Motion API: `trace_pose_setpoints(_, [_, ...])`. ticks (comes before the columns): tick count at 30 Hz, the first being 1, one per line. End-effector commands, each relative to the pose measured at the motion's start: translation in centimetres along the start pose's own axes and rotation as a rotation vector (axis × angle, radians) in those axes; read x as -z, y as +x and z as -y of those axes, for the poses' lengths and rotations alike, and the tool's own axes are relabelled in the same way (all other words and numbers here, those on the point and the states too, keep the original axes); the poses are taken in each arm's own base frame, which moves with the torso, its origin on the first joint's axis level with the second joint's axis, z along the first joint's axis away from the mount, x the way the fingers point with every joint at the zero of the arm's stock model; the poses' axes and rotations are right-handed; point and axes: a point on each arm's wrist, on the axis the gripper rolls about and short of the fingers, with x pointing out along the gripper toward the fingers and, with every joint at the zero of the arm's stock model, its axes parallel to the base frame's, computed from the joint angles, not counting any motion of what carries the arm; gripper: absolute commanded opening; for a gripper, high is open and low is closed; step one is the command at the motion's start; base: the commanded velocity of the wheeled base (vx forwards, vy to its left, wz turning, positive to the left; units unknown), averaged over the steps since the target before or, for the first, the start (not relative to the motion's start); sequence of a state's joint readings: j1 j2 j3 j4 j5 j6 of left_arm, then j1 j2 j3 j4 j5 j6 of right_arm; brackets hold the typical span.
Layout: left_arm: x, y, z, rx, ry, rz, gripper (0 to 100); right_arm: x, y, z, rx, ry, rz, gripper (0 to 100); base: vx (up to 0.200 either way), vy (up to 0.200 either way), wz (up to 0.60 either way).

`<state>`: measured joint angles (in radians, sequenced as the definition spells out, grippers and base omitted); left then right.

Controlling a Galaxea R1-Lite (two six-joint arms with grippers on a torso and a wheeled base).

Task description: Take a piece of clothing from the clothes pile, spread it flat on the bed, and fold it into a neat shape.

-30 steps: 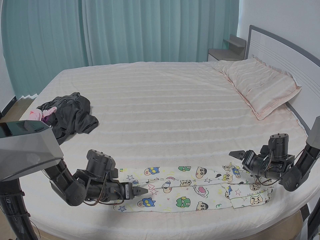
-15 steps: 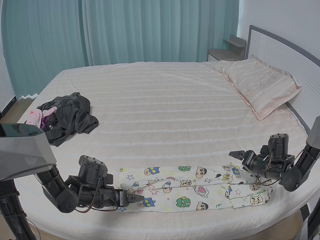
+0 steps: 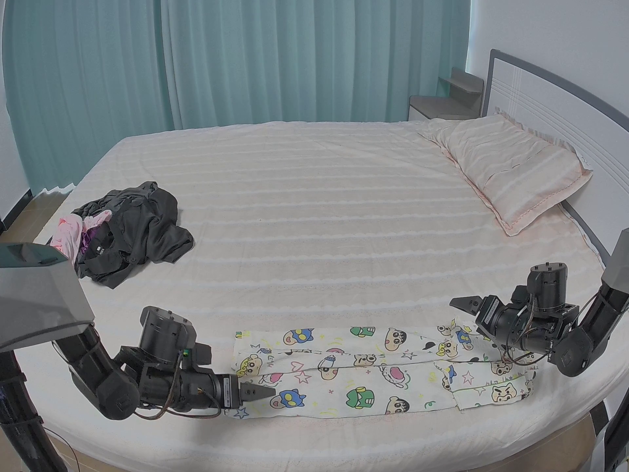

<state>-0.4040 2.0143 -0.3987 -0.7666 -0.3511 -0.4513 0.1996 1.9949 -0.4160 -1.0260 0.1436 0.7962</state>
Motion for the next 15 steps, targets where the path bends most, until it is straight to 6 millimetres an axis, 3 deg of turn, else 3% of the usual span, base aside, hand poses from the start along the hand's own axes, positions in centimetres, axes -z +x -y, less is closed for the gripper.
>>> trace_pose_setpoints(1, [-3.5, -2.4, 2.1, 0.085, -0.079, 0.168, 100, 0.0, 0.0, 0.0, -0.001, -0.001, -0.002, 100, 0.000, 0.000, 0.00])
trace_pose_setpoints(7, [-8.2, -1.9, 4.4, 0.103, -0.193, 0.329, 100, 0.1, 0.0, -0.1, -0.002, -0.001, -0.004, 100, 0.000, 0.000, 0.00])
trace_pose_setpoints(10, [-9.6, 1.4, 3.5, 0.025, -0.229, 0.310, 100, 0.1, 0.0, 0.0, -0.001, 0.001, -0.005, 100, 0.000, 0.000, 0.00])
trace_pose_setpoints(15, [-10.0, 5.0, 2.2, -0.028, -0.252, 0.261, 100, 0.2, 0.0, 0.0, 0.000, 0.001, -0.006, 100, 0.000, 0.000, 0.00])
